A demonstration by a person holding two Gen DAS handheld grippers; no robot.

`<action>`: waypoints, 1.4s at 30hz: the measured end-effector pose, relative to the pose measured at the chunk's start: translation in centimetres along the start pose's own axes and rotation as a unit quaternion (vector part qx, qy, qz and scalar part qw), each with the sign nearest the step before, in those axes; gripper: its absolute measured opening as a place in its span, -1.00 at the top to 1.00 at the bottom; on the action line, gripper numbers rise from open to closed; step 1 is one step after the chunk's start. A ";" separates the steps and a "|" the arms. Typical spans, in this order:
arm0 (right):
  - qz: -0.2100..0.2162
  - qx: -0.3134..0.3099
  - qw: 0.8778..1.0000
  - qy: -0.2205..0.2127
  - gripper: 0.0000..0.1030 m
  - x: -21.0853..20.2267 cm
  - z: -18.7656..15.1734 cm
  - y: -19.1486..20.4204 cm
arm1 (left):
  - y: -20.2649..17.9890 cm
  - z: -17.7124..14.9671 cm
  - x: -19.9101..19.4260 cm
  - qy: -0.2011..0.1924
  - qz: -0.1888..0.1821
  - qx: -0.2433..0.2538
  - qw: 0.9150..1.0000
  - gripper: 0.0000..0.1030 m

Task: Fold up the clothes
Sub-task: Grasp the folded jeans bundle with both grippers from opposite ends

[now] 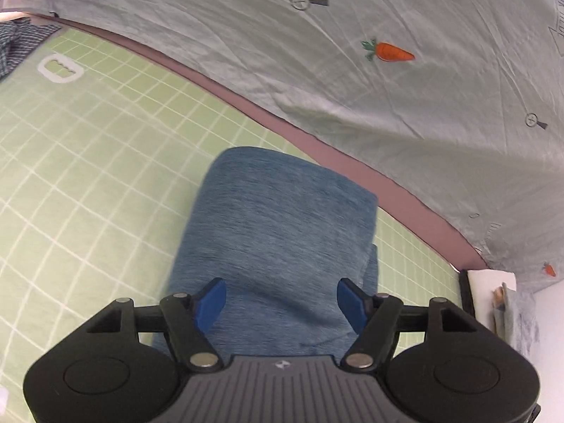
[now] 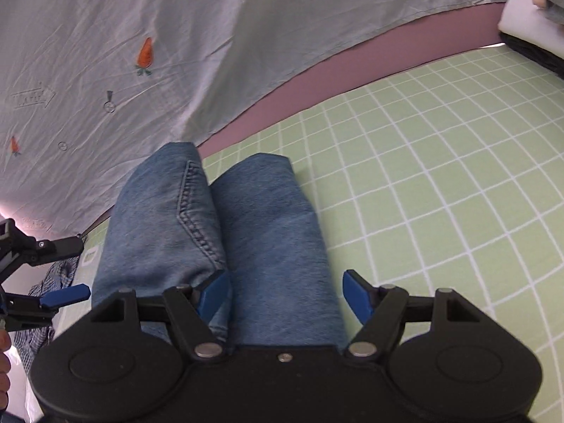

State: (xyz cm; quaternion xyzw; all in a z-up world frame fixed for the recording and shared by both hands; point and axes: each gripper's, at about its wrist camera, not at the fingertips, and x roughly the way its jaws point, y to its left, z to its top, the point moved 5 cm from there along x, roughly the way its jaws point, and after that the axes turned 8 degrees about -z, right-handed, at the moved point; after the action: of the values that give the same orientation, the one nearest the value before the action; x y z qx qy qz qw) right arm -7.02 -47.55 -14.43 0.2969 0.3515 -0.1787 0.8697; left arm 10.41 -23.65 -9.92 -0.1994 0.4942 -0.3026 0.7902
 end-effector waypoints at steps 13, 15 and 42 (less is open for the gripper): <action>0.153 0.064 0.979 0.119 0.06 7.6 0.2 4.4 | 6.2 -1.9 -0.3 0.025 0.048 -0.074 0.996 -0.36; 0.156 0.044 0.981 0.111 0.49 7.0 0.4 4.5 | 5.8 -2.2 -0.2 0.029 0.043 -0.069 0.996 -0.36; 0.051 0.021 0.993 0.101 -0.43 4.8 2.2 -1.3 | 2.9 -1.7 6.3 0.103 0.007 0.041 0.994 -0.69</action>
State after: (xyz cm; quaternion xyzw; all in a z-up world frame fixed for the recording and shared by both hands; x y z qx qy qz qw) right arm -3.22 -50.44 -17.13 0.3491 0.4178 -0.1108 0.8314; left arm 11.79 -25.81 -16.54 -0.1310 0.5612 -0.3366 0.7447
